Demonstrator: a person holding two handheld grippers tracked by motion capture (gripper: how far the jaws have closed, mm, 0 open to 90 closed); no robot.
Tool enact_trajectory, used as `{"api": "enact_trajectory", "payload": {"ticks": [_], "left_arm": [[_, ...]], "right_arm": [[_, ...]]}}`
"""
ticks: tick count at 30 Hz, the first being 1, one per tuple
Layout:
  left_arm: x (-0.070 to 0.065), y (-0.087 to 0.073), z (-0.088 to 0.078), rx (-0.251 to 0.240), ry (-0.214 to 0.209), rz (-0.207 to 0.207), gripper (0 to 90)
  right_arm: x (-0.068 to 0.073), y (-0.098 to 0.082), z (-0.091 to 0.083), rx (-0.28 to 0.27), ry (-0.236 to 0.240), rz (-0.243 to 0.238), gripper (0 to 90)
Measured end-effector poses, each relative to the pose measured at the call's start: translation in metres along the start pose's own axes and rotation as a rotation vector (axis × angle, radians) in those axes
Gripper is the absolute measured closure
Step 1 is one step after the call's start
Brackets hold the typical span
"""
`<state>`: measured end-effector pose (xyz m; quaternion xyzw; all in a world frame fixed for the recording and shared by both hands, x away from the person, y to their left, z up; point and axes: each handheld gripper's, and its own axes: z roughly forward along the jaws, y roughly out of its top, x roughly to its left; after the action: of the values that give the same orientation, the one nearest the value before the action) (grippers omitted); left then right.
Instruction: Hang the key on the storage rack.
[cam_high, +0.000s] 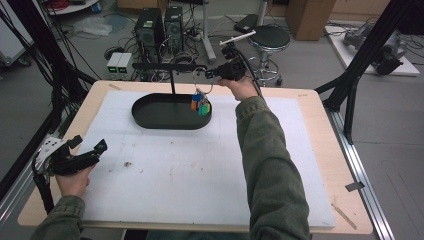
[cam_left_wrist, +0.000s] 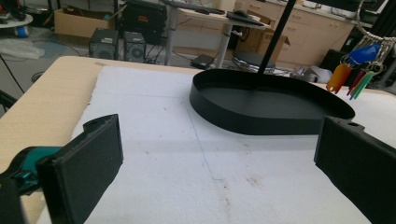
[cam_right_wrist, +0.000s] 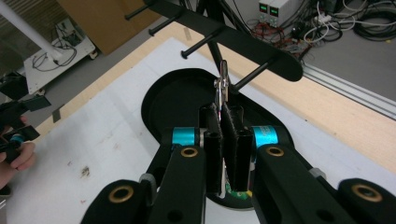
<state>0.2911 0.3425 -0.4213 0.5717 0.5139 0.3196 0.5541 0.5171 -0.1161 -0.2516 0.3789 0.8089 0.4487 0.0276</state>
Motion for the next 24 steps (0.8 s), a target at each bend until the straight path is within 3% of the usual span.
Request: {"api": "enact_trajectory", "payload": {"ticks": [6, 24], "left_arm": [[0.003, 0.001, -0.001, -0.008, 0.004, -0.021, 1.7], [0.002, 0.001, 0.000, -0.007, 0.006, -0.022, 1.7]], "right_arm": [[-0.005, 0.009, 0.006, -0.002, -0.004, -0.002, 87.1], [-0.016, 0.012, 0.019, 0.004, -0.025, -0.024, 87.1]]}}
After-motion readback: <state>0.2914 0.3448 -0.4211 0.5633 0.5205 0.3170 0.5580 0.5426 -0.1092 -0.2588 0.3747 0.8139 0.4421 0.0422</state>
